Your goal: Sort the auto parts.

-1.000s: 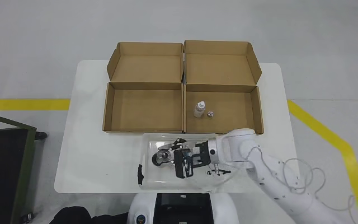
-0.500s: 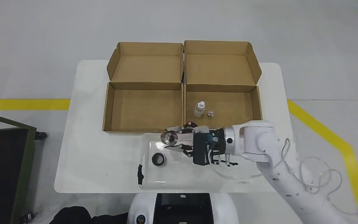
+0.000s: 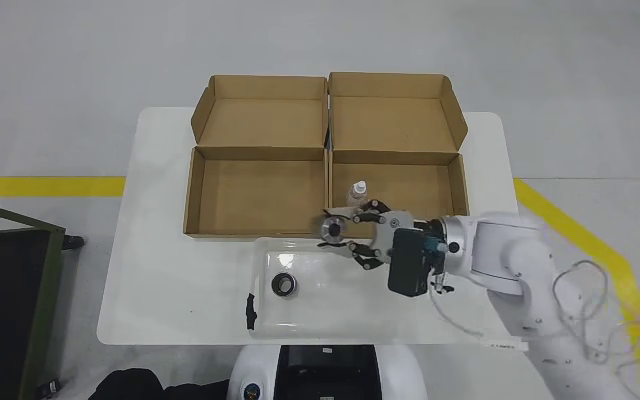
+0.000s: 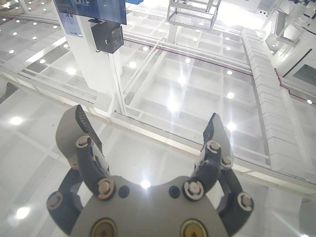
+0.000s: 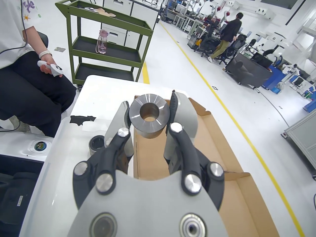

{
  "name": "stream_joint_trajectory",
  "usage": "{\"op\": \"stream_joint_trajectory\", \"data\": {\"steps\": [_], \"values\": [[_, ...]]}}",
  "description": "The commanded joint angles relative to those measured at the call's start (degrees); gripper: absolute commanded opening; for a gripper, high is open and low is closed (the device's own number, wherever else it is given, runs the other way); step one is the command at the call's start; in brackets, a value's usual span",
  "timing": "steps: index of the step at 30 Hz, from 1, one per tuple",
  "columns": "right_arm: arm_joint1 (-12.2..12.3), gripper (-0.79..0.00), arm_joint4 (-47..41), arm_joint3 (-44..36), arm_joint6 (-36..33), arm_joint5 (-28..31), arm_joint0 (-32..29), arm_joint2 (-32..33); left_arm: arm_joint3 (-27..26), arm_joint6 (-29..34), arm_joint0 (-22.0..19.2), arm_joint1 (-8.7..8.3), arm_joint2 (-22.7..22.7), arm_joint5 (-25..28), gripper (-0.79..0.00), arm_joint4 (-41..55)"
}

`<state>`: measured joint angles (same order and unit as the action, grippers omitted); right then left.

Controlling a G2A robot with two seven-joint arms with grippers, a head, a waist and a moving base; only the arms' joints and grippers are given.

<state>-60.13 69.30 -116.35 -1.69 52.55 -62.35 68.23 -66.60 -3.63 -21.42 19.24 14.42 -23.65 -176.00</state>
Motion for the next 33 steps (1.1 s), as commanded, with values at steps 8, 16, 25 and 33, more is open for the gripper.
{"op": "stream_joint_trajectory", "data": {"steps": [8, 16, 25, 33], "values": [[0.7, -0.785, 0.0, -3.1, 2.2, 0.4, -2.7, 4.8, 0.0, 0.0, 0.0, 0.0, 0.0, 0.0, 0.0, 0.0], [0.8, -0.785, -0.2, -3.8, 5.0, 0.5, -2.9, 5.6, 0.0, 0.0, 0.0, 0.0, 0.0, 0.0, 0.0, 0.0], [0.7, -0.785, 0.3, -2.8, 5.8, 0.3, -1.9, 4.8, 0.0, 0.0, 0.0, 0.0, 0.0, 0.0, 0.0, 0.0], [0.2, -0.785, 0.5, -1.7, 4.3, 1.0, -0.1, -0.3, 0.0, 0.0, 0.0, 0.0, 0.0, 0.0, 0.0, 0.0]]}}
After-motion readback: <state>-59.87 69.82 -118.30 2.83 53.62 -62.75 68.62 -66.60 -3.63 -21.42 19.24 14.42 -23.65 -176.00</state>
